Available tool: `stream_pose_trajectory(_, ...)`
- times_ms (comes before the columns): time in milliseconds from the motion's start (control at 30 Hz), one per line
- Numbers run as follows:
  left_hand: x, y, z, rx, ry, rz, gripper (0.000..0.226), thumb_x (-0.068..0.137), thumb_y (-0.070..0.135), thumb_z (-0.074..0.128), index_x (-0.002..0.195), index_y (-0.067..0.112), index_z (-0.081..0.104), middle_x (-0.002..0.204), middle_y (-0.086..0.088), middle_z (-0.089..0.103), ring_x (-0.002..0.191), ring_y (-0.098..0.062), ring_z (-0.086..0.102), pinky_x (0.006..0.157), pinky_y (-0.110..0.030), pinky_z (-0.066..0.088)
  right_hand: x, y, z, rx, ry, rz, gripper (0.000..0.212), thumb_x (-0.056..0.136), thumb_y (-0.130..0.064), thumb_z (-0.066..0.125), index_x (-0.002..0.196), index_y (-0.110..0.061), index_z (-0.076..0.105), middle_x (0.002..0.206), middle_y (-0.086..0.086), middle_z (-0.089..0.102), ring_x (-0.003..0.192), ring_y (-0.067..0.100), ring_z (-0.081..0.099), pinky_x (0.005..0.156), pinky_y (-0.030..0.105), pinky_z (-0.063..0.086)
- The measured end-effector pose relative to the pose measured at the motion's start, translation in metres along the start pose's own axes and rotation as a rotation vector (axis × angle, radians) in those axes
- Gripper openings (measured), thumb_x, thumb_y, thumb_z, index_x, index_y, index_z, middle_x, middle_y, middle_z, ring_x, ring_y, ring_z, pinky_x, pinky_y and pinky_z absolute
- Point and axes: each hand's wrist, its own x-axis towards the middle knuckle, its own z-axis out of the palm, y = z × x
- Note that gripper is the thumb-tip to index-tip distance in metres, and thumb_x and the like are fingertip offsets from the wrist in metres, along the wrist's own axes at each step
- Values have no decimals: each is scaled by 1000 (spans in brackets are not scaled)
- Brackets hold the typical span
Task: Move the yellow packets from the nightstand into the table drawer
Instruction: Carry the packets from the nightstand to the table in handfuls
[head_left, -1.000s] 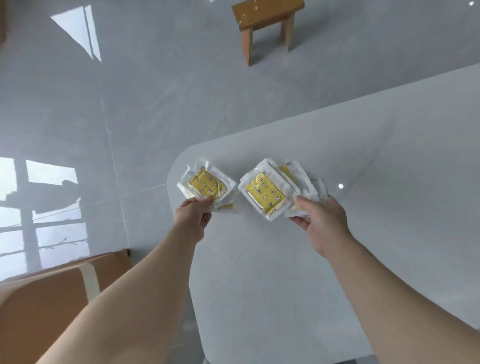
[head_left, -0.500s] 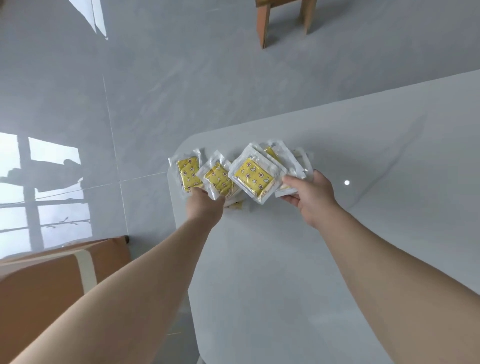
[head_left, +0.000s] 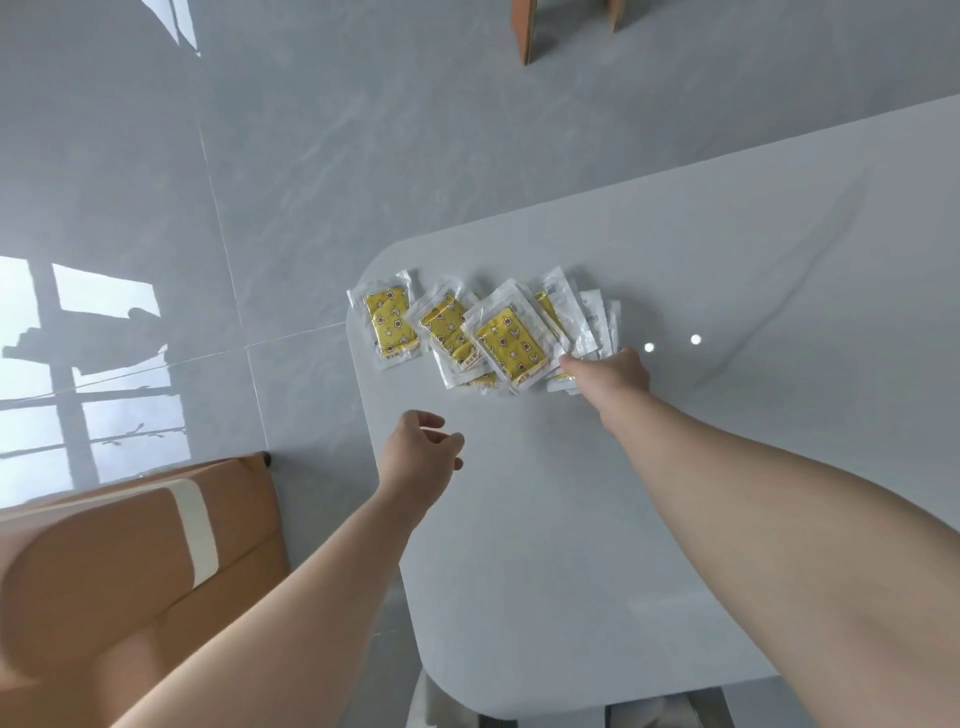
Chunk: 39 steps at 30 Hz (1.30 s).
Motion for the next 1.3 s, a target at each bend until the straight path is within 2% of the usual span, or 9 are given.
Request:
stream_pose_trajectory(133, -30, 14, -15, -16, -17, 45, 21, 92, 17, 65, 110, 17, 55, 87, 2, 70, 77, -17, 73, 79, -43, 61, -37, -5, -24, -187, 19, -15, 82, 80, -51, 76, 141, -9, 42, 141, 14, 49, 124, 35, 55, 99, 39, 50)
stream_pose_trajectory(300, -91, 44, -51, -28, -19, 159, 18, 92, 18, 65, 109, 17, 56, 95, -2, 71, 70, -11, 72, 69, -34, 58, -127, -13, -69, -133, -79, -190, 33, 90, -36, 68, 104, -8, 58, 86, 3, 57, 88, 29, 56, 62, 29, 42)
stream_pose_trajectory(467, -171, 69, -89, -59, -44, 300, 13, 92, 18, 66, 102, 20, 58, 88, 3, 70, 71, -13, 73, 74, -39, 59, -235, -11, -108, -23, -140, -313, 43, 90, -27, 66, 113, 9, 64, 98, 23, 68, 90, 42, 64, 82, 43, 54)
stream_pose_trajectory(533, -201, 73, -105, -66, -59, 345, 13, 91, 19, 67, 100, 21, 58, 88, 4, 69, 69, -13, 72, 74, -40, 59, -275, -9, -121, -8, -187, -344, 32, 90, -28, 64, 91, 4, 66, 74, 12, 51, 67, 28, 45, 68, 32, 39)
stream_pose_trajectory(633, -235, 73, -122, -78, -50, 397, 14, 90, 19, 67, 100, 20, 58, 90, 3, 68, 69, -14, 72, 69, -35, 56, -323, -2, -136, 56, -170, -394, 30, 91, -26, 60, 68, -19, 42, 70, 6, 36, 67, 22, 29, 66, 32, 24)
stream_pose_trajectory(867, -293, 55, -153, -55, -43, 423, 14, 87, 18, 67, 98, 19, 59, 82, -2, 71, 78, -22, 75, 76, -40, 58, -393, 21, -154, 128, -173, -458, 37, 98, -34, 53, 86, 1, 51, 82, 10, 54, 74, 23, 48, 69, 35, 38)
stream_pose_trajectory(967, -315, 44, -161, -71, -36, 423, 15, 86, 19, 67, 100, 20, 59, 83, -5, 74, 84, -26, 75, 70, -35, 55, -407, 27, -158, 119, -170, -513, 26, 101, -37, 51, 91, -13, 51, 85, 9, 53, 74, 23, 50, 68, 34, 40)
stream_pose_trajectory(1133, -356, 21, -160, -164, 58, 417, 14, 87, 18, 64, 100, 20, 59, 86, -5, 74, 85, -26, 75, 68, -33, 52, -419, 38, -163, 42, -246, -608, 39, 102, -42, 47, 110, -6, 60, 90, 6, 59, 75, 22, 58, 68, 33, 47)
stream_pose_trajectory(1300, -399, -23, -144, -339, 225, 320, 17, 86, 22, 65, 101, 20, 60, 85, -2, 74, 74, -17, 74, 72, -36, 57, -435, 57, -170, -104, -387, -734, 30, 105, -39, 43, 96, -12, 53, 85, 6, 51, 74, 22, 52, 65, 31, 41)
